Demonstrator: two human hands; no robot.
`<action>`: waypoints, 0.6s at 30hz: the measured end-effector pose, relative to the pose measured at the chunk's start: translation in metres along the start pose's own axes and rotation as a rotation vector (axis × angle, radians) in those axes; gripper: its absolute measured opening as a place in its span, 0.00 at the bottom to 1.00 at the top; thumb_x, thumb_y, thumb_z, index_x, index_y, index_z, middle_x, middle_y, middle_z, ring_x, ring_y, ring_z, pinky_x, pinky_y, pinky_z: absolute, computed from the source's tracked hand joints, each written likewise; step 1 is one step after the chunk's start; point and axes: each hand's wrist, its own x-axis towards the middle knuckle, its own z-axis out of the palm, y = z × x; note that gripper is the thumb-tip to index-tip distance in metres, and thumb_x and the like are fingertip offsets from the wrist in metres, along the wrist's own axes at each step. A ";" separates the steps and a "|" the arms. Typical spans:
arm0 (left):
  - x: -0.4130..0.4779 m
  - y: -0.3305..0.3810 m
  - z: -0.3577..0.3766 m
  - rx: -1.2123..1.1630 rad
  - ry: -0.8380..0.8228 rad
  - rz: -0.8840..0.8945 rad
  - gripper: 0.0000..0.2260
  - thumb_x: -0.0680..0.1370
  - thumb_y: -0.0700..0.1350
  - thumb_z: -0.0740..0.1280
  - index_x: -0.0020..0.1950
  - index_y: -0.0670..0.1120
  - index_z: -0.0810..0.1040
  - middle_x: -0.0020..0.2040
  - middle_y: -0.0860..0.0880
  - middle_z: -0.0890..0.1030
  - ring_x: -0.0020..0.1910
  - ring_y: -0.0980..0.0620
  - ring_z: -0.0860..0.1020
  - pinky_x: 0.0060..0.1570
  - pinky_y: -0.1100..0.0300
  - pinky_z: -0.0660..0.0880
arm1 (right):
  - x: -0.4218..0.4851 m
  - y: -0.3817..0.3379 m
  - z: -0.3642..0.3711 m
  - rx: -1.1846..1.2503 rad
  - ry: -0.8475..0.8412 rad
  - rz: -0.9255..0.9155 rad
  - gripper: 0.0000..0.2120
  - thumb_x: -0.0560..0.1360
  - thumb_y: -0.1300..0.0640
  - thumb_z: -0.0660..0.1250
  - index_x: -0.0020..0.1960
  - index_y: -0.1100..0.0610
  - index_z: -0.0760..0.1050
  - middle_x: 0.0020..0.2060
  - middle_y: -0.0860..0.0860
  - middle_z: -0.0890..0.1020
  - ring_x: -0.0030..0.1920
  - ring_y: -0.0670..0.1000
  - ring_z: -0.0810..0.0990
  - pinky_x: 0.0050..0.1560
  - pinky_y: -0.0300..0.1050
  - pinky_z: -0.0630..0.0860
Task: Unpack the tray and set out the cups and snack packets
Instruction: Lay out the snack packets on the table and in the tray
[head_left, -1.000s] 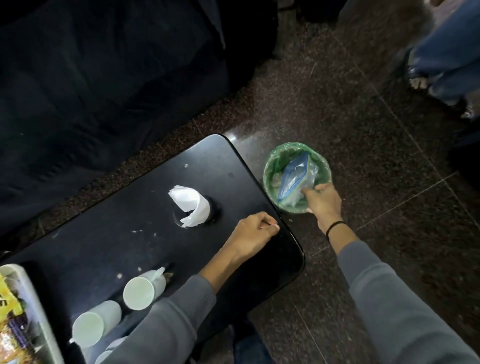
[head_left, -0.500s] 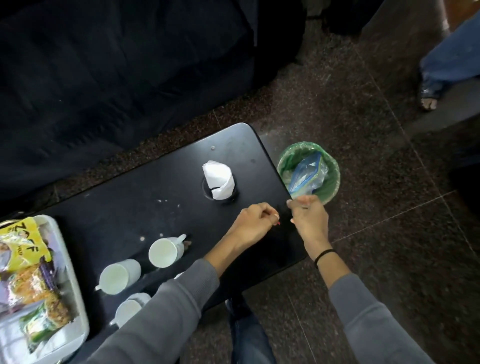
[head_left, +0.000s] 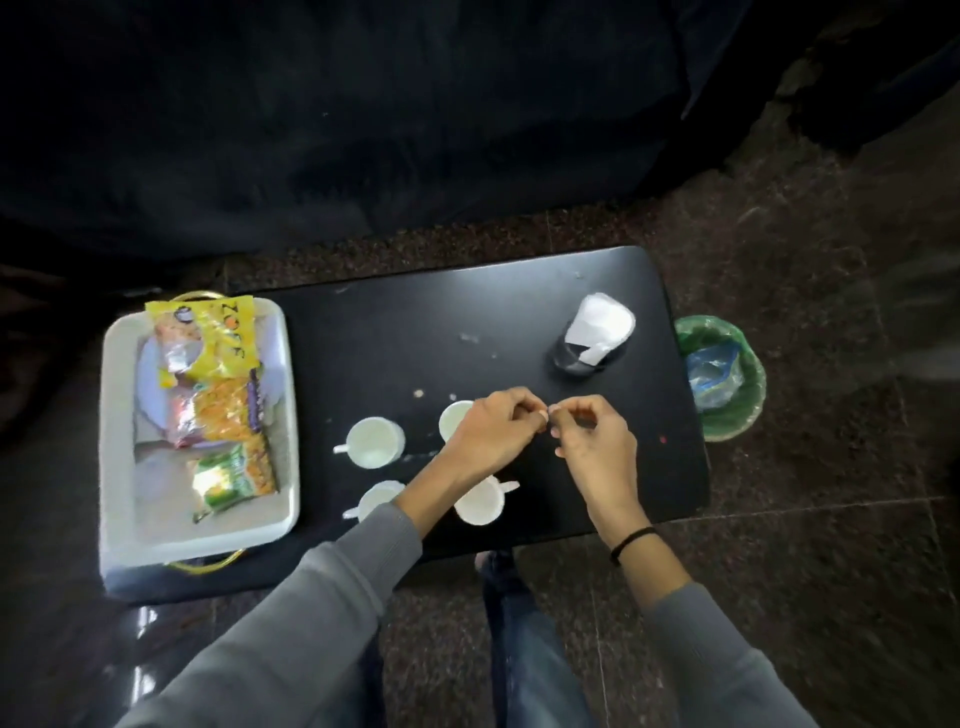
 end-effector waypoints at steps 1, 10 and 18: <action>-0.005 -0.006 -0.012 -0.005 0.018 0.005 0.07 0.79 0.47 0.66 0.53 0.51 0.83 0.46 0.51 0.86 0.46 0.54 0.83 0.48 0.56 0.80 | -0.006 -0.007 0.011 -0.012 -0.024 -0.015 0.02 0.77 0.54 0.71 0.46 0.52 0.81 0.40 0.48 0.86 0.44 0.48 0.85 0.49 0.55 0.84; -0.053 -0.101 -0.139 -0.133 0.206 -0.051 0.08 0.80 0.45 0.66 0.56 0.48 0.83 0.45 0.52 0.86 0.46 0.54 0.82 0.47 0.58 0.79 | -0.058 -0.064 0.153 -0.082 -0.246 -0.149 0.02 0.78 0.56 0.70 0.49 0.53 0.81 0.42 0.46 0.85 0.44 0.47 0.85 0.49 0.55 0.85; -0.071 -0.199 -0.232 -0.159 0.317 -0.137 0.08 0.80 0.44 0.67 0.57 0.46 0.82 0.49 0.49 0.85 0.50 0.50 0.82 0.53 0.54 0.78 | -0.078 -0.095 0.285 -0.191 -0.422 -0.261 0.02 0.78 0.56 0.70 0.48 0.52 0.82 0.42 0.46 0.85 0.45 0.46 0.84 0.50 0.49 0.83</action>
